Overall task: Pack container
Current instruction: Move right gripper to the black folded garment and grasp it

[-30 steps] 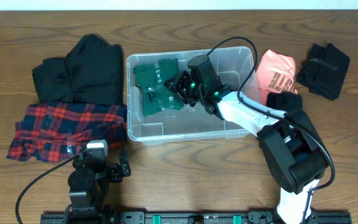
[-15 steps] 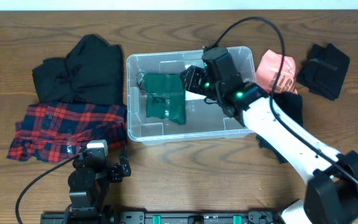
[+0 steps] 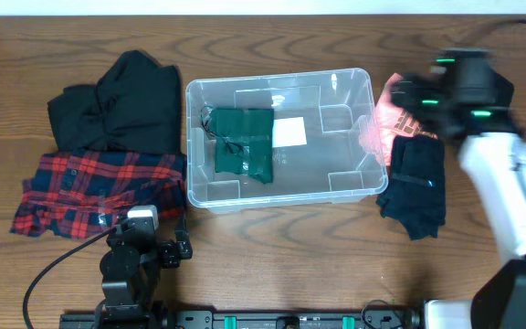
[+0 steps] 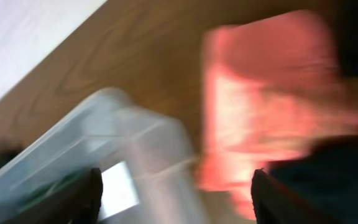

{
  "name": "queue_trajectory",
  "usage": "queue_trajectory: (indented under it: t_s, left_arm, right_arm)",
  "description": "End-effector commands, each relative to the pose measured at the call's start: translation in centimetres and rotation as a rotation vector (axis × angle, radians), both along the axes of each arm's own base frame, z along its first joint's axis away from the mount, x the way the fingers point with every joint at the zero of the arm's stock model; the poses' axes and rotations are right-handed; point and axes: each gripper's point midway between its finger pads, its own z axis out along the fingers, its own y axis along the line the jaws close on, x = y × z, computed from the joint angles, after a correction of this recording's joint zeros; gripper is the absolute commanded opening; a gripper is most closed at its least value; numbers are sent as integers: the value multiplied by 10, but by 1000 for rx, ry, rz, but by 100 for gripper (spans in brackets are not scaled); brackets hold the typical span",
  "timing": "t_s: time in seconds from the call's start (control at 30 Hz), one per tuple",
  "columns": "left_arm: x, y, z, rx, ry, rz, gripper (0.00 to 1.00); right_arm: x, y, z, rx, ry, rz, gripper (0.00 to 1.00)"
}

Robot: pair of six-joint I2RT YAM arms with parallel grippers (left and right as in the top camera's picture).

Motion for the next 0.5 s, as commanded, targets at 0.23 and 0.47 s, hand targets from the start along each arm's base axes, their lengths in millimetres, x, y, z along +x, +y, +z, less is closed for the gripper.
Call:
queue_trajectory:
  t_s: [0.23,0.47]
  left_arm:
    - [0,-2,-3,-11,3,-6,98]
    - [0,-2,-3,-11,3,-6,98]
  right_arm:
    - [-76,-131,-72,71,276,-58,89]
    - [-94,-102,-140,174,408,49,85]
